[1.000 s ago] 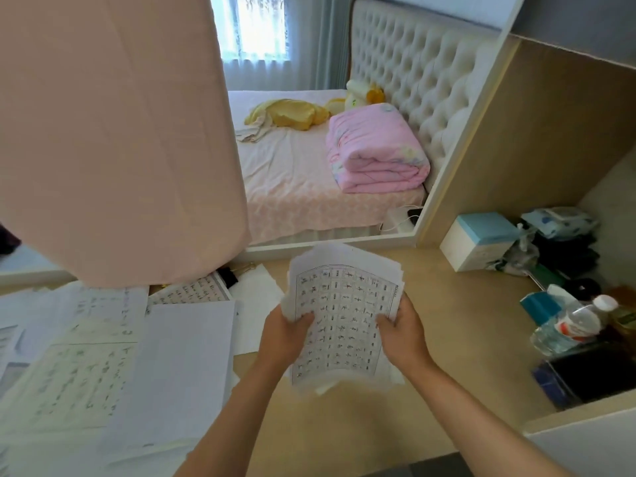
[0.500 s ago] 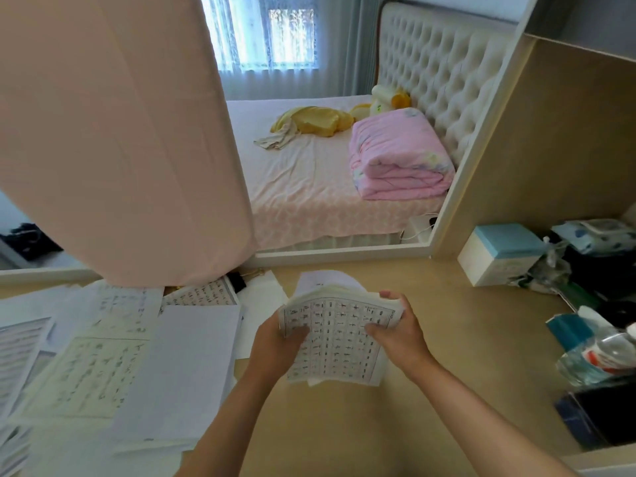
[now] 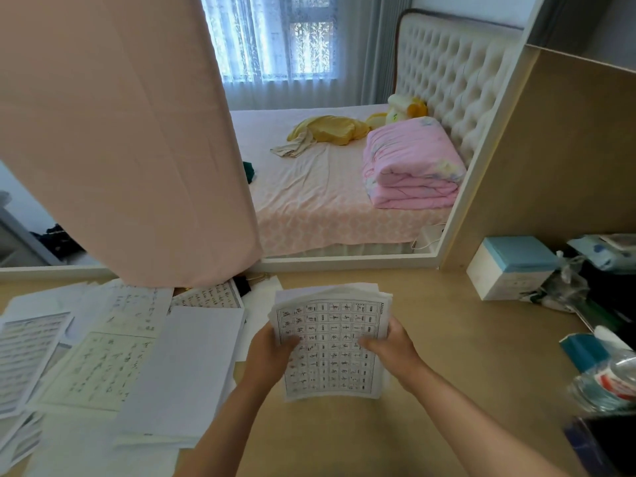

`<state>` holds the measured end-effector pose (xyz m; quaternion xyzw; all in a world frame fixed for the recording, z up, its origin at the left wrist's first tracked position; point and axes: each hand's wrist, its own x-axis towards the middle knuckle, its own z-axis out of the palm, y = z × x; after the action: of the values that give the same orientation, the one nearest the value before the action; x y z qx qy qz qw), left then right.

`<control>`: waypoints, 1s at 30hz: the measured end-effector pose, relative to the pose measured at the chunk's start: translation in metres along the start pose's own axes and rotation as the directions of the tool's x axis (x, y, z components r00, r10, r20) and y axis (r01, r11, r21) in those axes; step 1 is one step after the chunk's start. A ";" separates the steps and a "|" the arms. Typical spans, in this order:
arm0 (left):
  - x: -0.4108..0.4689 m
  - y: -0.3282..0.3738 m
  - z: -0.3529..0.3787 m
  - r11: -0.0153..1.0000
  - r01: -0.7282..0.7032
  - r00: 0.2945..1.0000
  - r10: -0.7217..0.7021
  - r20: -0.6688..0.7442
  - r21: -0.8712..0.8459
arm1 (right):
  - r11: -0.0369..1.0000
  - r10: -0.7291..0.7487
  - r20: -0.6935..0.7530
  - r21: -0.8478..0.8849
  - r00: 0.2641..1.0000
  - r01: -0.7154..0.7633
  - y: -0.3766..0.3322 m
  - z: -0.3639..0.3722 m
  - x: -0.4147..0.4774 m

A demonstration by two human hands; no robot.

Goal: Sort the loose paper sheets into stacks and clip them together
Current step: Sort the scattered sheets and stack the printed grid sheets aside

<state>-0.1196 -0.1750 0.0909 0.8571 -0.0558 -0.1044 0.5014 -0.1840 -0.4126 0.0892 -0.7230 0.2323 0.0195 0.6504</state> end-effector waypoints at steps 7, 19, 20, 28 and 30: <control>0.006 0.055 -0.017 0.826 -0.361 0.924 0.380 0.045 0.433 | 0.514 -0.747 0.015 -0.621 0.664 0.592 -0.064 -0.008 0.009; 0.031 0.020 -0.087 0.779 -0.116 0.990 0.037 0.140 0.616 | 0.962 -0.231 -0.046 -0.163 0.972 0.221 -0.067 -0.020 0.029; 0.030 0.015 -0.091 0.895 -0.051 0.996 0.014 0.086 0.443 | 0.972 -0.208 -0.068 -0.126 0.976 0.198 -0.063 -0.022 0.028; -0.001 -0.012 -0.044 0.863 0.078 0.980 -0.158 -0.120 -0.500 | 0.994 -0.103 -0.035 -0.035 0.994 0.102 0.000 -0.011 0.016; -0.006 -0.024 -0.029 0.889 0.093 0.975 -0.172 -0.138 -0.448 | 0.996 -0.070 -0.030 -0.052 0.997 0.069 0.022 -0.007 0.014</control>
<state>-0.1194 -0.1375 0.0843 0.7298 0.0720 -0.0731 0.6760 -0.1810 -0.4252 0.0655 -0.7471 0.2168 -0.0089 0.6282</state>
